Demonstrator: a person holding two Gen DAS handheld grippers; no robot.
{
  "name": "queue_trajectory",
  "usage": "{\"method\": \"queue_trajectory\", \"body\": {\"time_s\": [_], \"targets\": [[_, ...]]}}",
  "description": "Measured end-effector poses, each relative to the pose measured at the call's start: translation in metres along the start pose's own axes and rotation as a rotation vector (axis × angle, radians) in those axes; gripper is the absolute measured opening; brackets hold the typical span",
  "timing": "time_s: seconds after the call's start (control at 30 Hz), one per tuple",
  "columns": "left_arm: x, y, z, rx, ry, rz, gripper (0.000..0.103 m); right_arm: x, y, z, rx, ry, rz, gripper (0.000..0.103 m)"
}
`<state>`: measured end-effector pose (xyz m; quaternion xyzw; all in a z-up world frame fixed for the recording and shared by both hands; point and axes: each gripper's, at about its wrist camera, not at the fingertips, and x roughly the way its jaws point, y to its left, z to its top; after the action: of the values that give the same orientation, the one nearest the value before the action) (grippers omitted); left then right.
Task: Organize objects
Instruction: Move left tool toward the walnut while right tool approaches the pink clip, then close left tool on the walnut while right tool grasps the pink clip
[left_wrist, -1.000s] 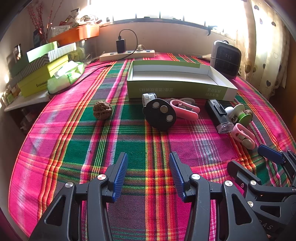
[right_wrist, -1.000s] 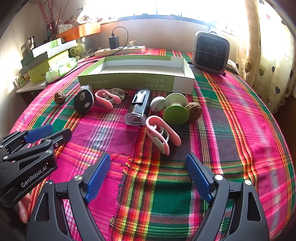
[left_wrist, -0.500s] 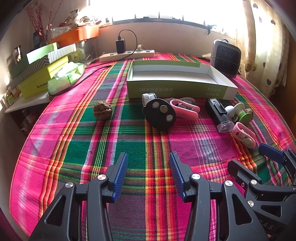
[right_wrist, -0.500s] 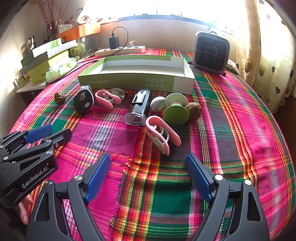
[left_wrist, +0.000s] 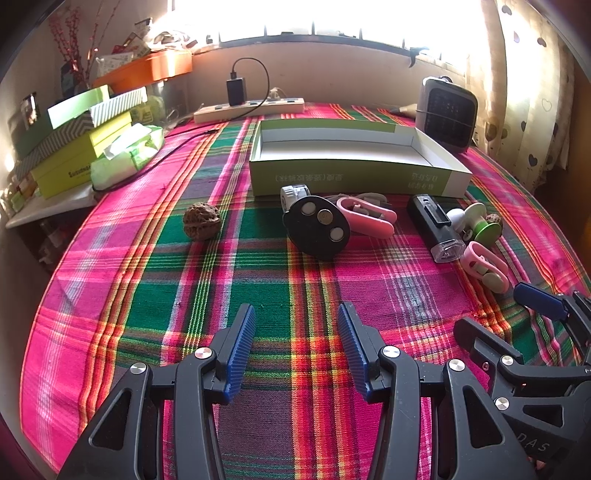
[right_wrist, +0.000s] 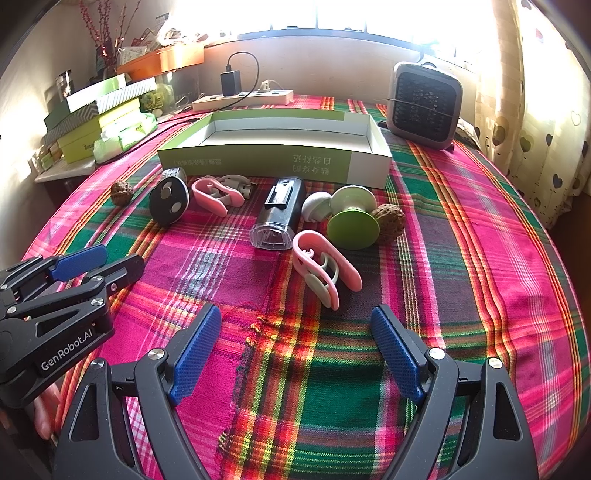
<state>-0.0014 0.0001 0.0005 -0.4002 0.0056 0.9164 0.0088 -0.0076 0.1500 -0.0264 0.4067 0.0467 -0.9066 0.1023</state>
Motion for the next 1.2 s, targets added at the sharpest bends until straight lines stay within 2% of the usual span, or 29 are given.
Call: {"method": "queue_trajectory", "body": {"time_s": [0.23,0.43,0.6,0.73,0.9,1.2], "targets": [[0.001,0.001,0.001,0.014,0.005,-0.011,0.045,-0.001,0.000,-0.002,-0.016,0.004,0.015,0.084],[0.000,0.008,0.003,0.036,0.022,-0.064,0.045,-0.001,-0.005,-0.001,-0.051,0.013,0.050,0.084],[0.002,0.020,0.006,0.030,0.028,-0.081,0.045,-0.003,-0.021,0.003,-0.008,0.013,0.044,0.083],[0.003,0.037,0.014,0.002,0.021,-0.091,0.045,-0.002,-0.024,0.011,-0.039,0.007,0.024,0.082],[0.003,0.053,0.028,-0.020,0.018,-0.121,0.045,0.006,-0.026,0.020,-0.067,0.024,0.047,0.071],[0.014,0.076,0.042,-0.041,0.010,-0.081,0.045,0.016,-0.020,0.025,-0.096,0.048,0.079,0.056]]}}
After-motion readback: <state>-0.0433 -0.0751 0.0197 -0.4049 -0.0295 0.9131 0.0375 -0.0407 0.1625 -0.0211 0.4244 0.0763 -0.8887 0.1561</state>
